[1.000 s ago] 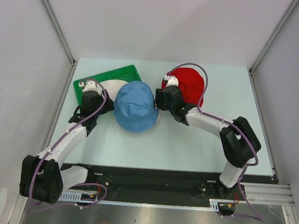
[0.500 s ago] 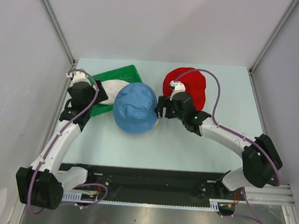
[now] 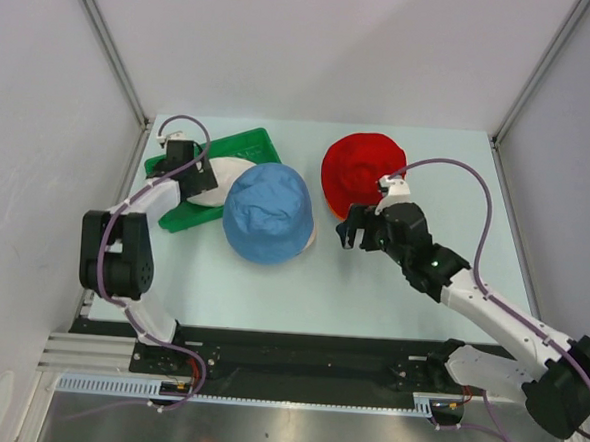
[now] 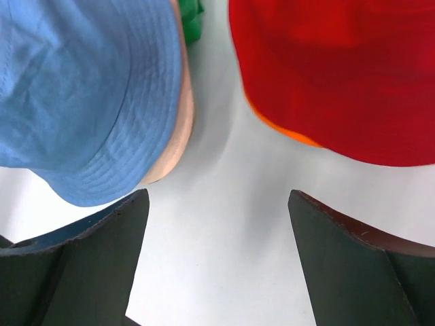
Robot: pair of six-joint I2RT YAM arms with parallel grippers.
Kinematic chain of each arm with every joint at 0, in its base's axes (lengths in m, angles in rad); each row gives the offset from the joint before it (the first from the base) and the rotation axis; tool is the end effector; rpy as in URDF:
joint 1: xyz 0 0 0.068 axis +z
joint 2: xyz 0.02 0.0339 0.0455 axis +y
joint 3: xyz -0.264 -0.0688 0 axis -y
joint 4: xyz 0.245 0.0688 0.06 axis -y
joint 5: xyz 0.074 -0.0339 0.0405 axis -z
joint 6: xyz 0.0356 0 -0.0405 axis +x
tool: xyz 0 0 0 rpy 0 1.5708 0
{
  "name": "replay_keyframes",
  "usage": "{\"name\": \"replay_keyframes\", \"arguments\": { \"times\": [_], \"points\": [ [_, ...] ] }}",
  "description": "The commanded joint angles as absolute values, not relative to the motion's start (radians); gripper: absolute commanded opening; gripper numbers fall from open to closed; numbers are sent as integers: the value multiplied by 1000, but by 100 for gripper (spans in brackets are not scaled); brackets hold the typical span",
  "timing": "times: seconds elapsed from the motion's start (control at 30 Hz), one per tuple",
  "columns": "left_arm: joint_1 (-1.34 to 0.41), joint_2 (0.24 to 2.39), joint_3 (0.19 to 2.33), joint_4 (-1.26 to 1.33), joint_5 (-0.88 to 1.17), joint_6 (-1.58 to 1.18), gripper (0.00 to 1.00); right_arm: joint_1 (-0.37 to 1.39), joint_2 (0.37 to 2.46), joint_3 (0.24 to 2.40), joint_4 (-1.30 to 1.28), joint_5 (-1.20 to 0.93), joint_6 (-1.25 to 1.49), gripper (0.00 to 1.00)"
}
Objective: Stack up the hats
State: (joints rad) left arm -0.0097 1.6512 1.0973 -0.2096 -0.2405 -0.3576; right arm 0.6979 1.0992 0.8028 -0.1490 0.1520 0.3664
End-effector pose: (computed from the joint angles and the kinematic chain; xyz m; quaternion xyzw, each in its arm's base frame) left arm 0.3596 0.0050 0.2237 -0.2044 0.8911 0.0373 0.4035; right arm 0.1953 0.1568 0.2875 -0.0992 0.8385 0.2146 0.4910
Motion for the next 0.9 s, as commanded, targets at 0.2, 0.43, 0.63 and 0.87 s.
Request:
{"name": "replay_keyframes", "arguments": {
  "times": [0.2,0.43,0.63,0.87],
  "points": [
    [32,1801,1183,-261,-161,-379,90,606,942,801,-215,155,371,89],
    [58,1824,1153,-218,-63,-362,41,584,916,799,-225,146,364,89],
    [60,1642,1167,-193,29,-316,0,569,914,853,-233,106,315,89],
    [58,1307,1215,-189,185,-207,0,566,995,985,-161,-52,219,89]
  ]
}}
